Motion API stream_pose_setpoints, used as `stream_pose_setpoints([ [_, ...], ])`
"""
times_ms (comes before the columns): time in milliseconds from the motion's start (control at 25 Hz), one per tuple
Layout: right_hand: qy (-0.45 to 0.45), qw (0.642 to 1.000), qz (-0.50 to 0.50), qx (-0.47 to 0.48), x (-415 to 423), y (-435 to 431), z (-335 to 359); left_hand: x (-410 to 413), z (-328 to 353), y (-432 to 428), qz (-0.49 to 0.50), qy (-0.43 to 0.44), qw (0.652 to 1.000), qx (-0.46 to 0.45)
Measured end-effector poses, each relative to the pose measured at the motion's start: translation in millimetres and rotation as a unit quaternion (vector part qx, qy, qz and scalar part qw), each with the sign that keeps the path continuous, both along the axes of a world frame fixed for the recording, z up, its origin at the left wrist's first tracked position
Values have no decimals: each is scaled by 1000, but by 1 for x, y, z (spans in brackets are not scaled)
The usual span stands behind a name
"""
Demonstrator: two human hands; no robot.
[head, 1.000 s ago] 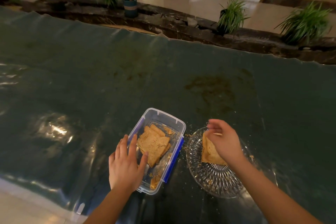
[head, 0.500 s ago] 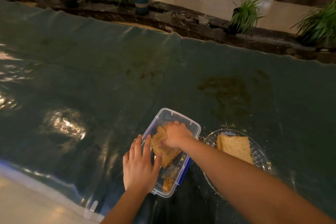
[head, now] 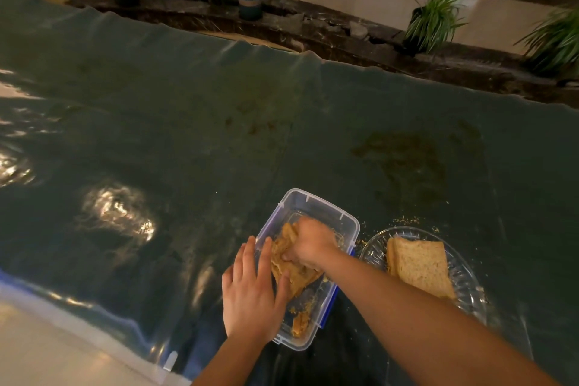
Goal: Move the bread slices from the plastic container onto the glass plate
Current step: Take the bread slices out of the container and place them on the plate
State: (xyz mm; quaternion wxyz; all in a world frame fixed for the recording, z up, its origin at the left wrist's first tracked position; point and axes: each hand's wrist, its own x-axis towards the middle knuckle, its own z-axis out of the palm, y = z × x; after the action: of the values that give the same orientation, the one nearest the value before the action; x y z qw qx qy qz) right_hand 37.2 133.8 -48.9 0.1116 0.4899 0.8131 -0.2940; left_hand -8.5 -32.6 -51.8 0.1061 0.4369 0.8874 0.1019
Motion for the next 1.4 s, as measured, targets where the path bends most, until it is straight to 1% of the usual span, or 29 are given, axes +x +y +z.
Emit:
stream_pose_setpoints([
  [80,35,997,-22,-58,5,1,-1,0,0,0,1,0,1000,5],
  [160,75,986,-72,-133,10,2,0,0,0,-1,2,-2,1000,10],
  [200,95,978,-99,-160,13,2,1,1,1,-1,1,-2,1000,12],
  [240,113,972,-118,-168,15,3,4,1,2,-1,0,-2,1000,15],
  [280,129,971,-129,-156,16,4,8,1,3,-2,-1,-3,1000,18],
  [400,160,973,-143,-81,25,10,29,3,5,-2,2,-8,1000,25],
  [520,208,958,-177,-85,41,21,52,4,7,-2,6,-9,1000,25],
  [600,258,935,-216,-107,58,27,68,4,9,-1,7,-9,1000,27],
  [760,347,877,-300,-143,112,37,95,5,12,0,8,-14,1000,20],
  [840,360,858,-338,-139,151,36,99,5,11,-1,9,-14,1000,22],
  [960,352,841,-385,-143,209,27,89,4,10,-1,12,-11,1000,25],
  [1120,360,802,-438,-188,269,6,58,7,11,0,11,-11,1000,9],
  [1280,371,766,-467,-241,294,-10,27,6,10,1,8,-3,1000,-7],
  [1360,362,760,-484,-238,299,-12,16,6,10,2,8,3,1000,-9],
  [1400,348,771,-485,-225,300,-13,14,7,11,3,7,6,1000,-11],
])
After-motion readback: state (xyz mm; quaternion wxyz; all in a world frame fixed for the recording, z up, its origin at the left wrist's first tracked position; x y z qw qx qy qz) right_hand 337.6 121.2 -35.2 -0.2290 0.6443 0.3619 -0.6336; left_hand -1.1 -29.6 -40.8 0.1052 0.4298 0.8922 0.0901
